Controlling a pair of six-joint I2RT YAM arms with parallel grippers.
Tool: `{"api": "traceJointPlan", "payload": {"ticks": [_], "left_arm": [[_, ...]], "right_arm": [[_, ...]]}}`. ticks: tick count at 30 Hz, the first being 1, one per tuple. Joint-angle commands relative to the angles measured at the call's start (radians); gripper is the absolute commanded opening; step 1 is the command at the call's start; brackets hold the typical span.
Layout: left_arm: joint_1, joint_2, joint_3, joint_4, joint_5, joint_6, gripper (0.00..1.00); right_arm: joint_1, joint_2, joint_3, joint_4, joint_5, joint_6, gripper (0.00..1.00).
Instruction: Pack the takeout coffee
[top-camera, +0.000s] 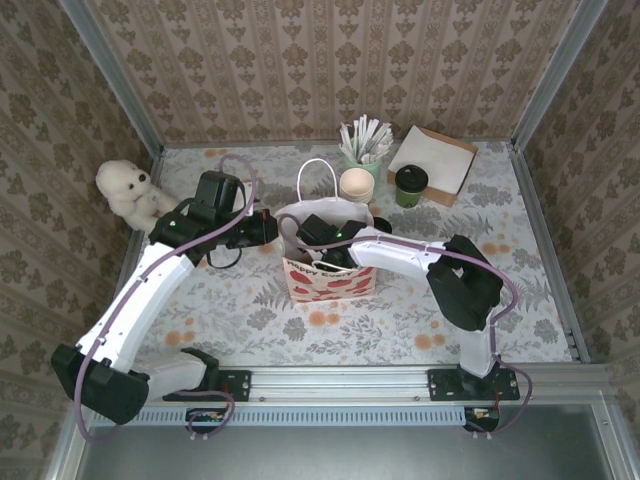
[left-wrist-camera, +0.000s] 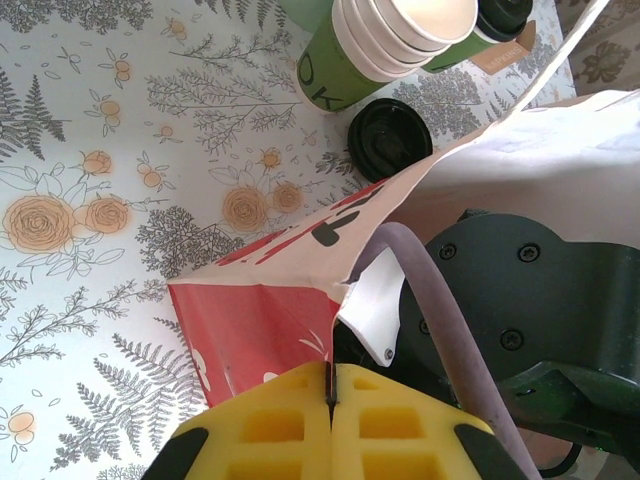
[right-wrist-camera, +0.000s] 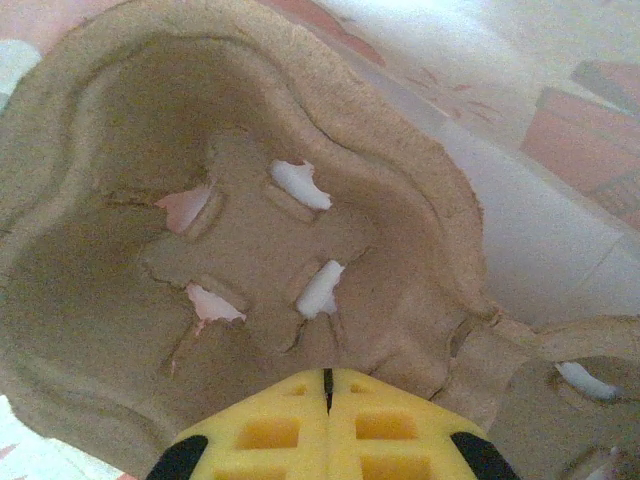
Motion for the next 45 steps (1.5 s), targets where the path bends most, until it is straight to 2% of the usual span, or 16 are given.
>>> {"api": "traceJointPlan", "payload": {"ticks": [1, 6, 11, 23, 34, 42, 45], "left_arm": [[0.006, -0.001, 0.027, -0.023, -0.004, 0.023, 0.05], [0.006, -0.002, 0.027, -0.022, 0.003, 0.02, 0.05], [0.007, 0.0, 0.027, -0.023, 0.002, 0.02, 0.05], [0.005, 0.005, 0.035, -0.029, -0.009, 0.024, 0.04], [0.007, 0.008, 0.042, -0.042, -0.027, 0.033, 0.04], [0.007, 0.012, 0.043, -0.04, -0.026, 0.032, 0.04], [0.005, 0.01, 0.04, -0.048, -0.028, 0.031, 0.03]], "right_arm": [[0.001, 0.078, -0.006, -0.043, 0.104, -0.029, 0.03], [0.004, 0.1, 0.029, -0.046, 0.202, -0.042, 0.03], [0.004, 0.059, 0.05, -0.028, 0.213, -0.049, 0.04], [-0.006, -0.032, 0.067, -0.048, -0.132, -0.097, 0.06], [-0.017, -0.004, 0.093, -0.2, -0.274, -0.28, 0.03], [-0.017, 0.094, 0.086, -0.195, -0.191, -0.267, 0.03], [-0.016, 0.112, 0.096, -0.195, -0.085, -0.25, 0.04]]}}
